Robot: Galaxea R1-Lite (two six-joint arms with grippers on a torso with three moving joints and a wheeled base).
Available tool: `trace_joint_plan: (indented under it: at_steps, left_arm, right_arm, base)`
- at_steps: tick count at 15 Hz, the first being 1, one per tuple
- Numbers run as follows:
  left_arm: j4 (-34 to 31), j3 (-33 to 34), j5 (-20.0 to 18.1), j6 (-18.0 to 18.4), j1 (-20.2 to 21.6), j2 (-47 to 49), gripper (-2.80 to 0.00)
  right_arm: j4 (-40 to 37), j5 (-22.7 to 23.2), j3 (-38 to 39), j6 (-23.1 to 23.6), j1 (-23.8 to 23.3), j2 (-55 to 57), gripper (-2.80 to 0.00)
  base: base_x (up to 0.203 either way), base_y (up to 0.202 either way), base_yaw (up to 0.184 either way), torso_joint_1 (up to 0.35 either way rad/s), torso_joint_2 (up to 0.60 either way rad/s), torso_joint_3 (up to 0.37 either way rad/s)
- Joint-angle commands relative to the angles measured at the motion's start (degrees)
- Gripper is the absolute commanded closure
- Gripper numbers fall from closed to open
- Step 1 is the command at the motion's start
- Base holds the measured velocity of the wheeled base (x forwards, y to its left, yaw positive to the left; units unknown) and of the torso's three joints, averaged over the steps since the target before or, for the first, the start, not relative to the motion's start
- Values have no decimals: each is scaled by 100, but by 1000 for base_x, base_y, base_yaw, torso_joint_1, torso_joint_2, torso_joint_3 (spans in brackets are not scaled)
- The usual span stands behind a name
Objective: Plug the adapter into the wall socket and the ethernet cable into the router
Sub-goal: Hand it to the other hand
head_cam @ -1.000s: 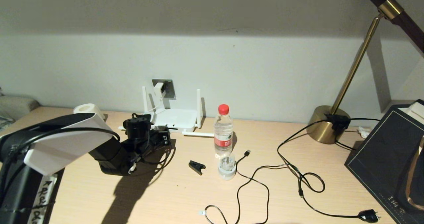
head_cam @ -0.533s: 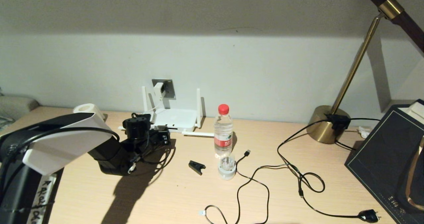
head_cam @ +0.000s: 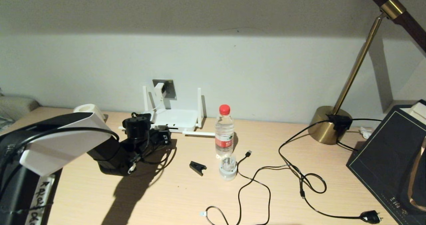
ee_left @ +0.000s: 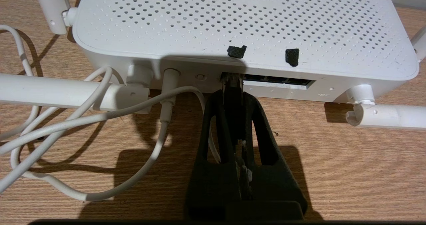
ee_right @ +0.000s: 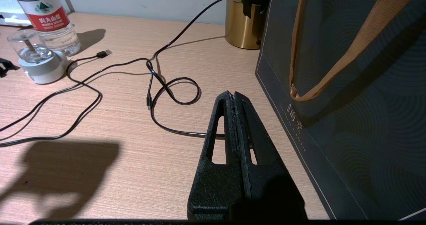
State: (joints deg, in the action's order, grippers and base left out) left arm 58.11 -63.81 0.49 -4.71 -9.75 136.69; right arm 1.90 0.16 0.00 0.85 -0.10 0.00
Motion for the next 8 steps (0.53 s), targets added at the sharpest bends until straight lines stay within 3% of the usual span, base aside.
trace_joint_plan:
  at_steps: [1,8]
  left_arm:
    - [34,17,-5,-4,0,-4,0]
    - [-413,-83,-119,-4,16,-117,0]
  right_arm:
    - [4,2,53,3,1,9,0]
    - [4,2,53,3,1,9,0]
  base:
    - [0,0,0,0,0,0]
    - [0,0,0,0,0,0]
